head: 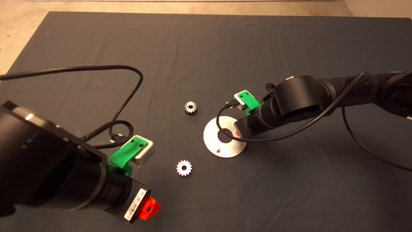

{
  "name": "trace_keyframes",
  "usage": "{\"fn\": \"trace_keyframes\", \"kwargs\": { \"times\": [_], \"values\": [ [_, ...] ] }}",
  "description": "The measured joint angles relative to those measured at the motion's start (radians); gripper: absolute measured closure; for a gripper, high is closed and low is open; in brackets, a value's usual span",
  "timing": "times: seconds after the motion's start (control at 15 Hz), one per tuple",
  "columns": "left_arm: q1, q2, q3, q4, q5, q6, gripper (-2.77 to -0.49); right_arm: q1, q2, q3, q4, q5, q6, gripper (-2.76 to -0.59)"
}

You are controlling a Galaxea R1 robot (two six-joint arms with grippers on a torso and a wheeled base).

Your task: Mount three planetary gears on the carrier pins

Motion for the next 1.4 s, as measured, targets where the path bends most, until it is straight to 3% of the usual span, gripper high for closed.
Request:
{"fn": "trace_keyframes", "kwargs": {
  "times": [1.4],
  "values": [
    [0.000, -0.003, 0.000, 0.000, 0.000, 0.000, -2.76, 0.000, -0.003, 0.015, 0.012, 0.000, -0.001, -1.02]
  ]
}}
